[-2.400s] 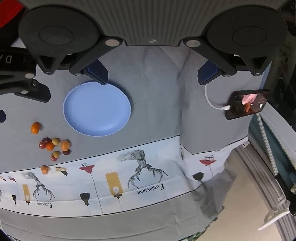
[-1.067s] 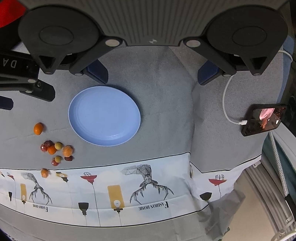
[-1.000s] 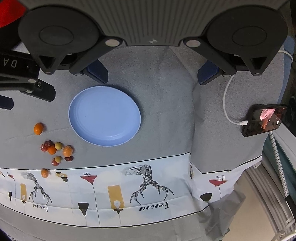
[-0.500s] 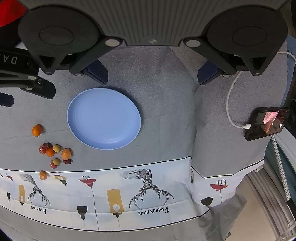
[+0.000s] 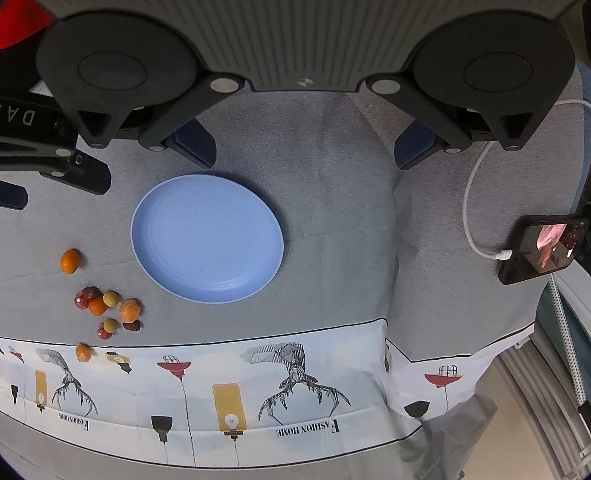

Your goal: Organize fruits

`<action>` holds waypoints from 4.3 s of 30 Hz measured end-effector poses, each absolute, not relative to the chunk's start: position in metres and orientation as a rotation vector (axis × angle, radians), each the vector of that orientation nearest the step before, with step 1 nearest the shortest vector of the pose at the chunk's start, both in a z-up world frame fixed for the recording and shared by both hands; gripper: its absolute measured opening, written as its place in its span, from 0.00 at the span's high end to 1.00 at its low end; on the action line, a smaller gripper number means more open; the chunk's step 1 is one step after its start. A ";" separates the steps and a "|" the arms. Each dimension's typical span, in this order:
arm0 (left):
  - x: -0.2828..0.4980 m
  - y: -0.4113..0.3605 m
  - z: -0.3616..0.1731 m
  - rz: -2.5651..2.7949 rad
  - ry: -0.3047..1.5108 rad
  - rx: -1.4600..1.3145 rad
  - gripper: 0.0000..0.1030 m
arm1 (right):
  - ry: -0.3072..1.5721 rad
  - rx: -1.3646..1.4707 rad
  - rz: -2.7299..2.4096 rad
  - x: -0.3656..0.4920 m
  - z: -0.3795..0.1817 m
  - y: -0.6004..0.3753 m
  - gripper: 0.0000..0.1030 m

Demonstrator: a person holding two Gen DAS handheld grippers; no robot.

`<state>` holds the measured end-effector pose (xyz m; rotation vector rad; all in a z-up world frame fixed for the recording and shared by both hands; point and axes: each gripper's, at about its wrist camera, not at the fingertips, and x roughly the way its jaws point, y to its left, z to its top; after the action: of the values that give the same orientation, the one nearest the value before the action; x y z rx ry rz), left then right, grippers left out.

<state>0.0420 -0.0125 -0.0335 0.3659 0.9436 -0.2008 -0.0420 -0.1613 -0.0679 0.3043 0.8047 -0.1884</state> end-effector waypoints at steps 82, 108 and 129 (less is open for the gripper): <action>0.219 -0.279 -0.151 -0.554 0.915 0.526 0.00 | 0.684 0.351 -0.443 0.032 -0.207 -0.332 0.02; 0.108 -0.169 -0.067 -0.539 0.922 0.468 0.66 | 0.519 0.265 -0.446 -0.059 -0.132 -0.323 0.66; -0.067 0.012 0.002 -0.437 0.875 0.274 0.66 | 0.510 0.230 -0.131 -0.234 -0.022 -0.158 0.65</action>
<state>-0.0675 0.0119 0.0017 0.2738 0.8746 -0.4368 -0.2341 -0.1579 -0.0224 0.2298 0.5102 -0.1308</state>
